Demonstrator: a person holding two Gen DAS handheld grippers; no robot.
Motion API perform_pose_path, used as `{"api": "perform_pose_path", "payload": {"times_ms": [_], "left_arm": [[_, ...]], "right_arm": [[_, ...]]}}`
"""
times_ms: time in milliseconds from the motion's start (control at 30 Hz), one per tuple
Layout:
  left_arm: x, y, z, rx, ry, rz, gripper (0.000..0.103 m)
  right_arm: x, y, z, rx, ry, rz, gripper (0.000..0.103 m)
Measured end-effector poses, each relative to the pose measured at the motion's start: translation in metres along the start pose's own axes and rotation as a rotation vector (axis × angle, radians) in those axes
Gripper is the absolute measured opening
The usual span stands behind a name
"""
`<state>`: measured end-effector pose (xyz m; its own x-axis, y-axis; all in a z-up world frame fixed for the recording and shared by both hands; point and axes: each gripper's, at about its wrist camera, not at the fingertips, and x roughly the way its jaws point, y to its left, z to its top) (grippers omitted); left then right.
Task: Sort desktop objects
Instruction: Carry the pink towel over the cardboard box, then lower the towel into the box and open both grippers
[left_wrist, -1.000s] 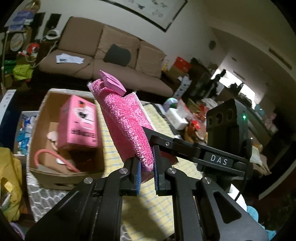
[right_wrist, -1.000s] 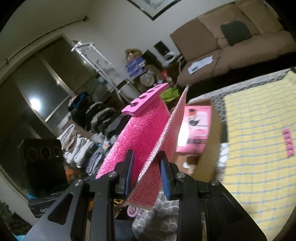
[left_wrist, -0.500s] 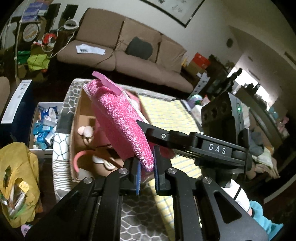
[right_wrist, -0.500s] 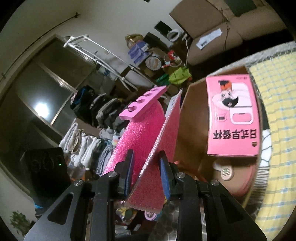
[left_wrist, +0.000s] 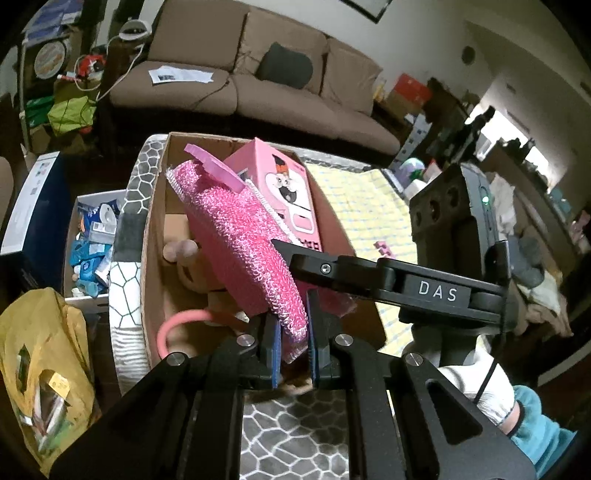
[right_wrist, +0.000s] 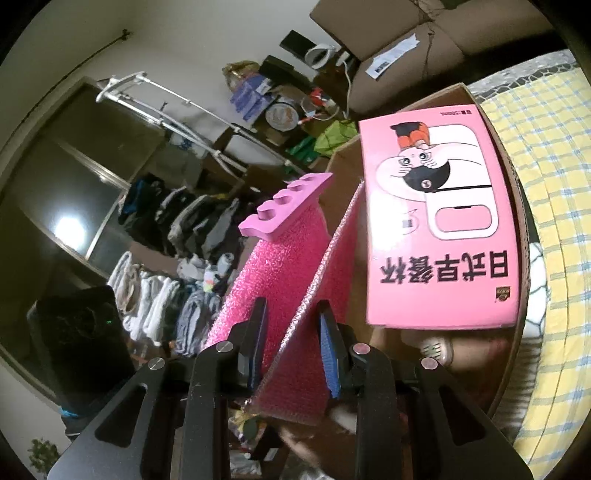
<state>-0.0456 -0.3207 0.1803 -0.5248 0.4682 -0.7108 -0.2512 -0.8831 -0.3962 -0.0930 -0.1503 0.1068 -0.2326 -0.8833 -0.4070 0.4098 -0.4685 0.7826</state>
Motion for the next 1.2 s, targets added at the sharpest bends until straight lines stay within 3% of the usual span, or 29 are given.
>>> {"api": "perform_pose_path", "payload": {"times_ms": [233,333,533,600,667,767,867,1100,1200], "left_arm": [[0.013,0.017,0.012,0.001,0.023,0.046,0.011],[0.024,0.024,0.011,-0.003,0.046,0.072,0.011],[0.039,0.031,0.006,0.006,0.076,0.119,0.011],[0.04,0.035,0.005,-0.003,0.074,0.144,0.015],[0.038,0.04,0.006,-0.023,0.067,0.148,0.031],[0.031,0.045,0.006,-0.05,0.058,0.136,0.048],[0.021,0.044,0.004,-0.064,0.049,0.118,0.056],[0.0,0.031,0.0,-0.069,0.033,0.123,0.064],[-0.008,0.023,-0.002,-0.07,0.024,0.122,0.067]], "right_arm": [[0.013,-0.001,0.014,0.001,0.0,-0.029,0.029],[0.018,-0.001,0.021,0.007,-0.013,-0.032,0.04],[0.021,0.007,0.023,-0.05,0.002,-0.082,0.044],[0.017,0.007,0.022,-0.053,-0.004,-0.084,0.047],[0.013,0.006,0.022,-0.045,-0.01,-0.084,0.049],[0.006,0.004,0.022,-0.04,-0.02,-0.09,0.055],[-0.002,0.003,0.022,-0.027,-0.028,-0.089,0.064],[-0.021,0.012,0.016,-0.033,-0.04,-0.105,0.066],[-0.028,0.016,0.012,-0.048,-0.035,-0.124,0.073]]}}
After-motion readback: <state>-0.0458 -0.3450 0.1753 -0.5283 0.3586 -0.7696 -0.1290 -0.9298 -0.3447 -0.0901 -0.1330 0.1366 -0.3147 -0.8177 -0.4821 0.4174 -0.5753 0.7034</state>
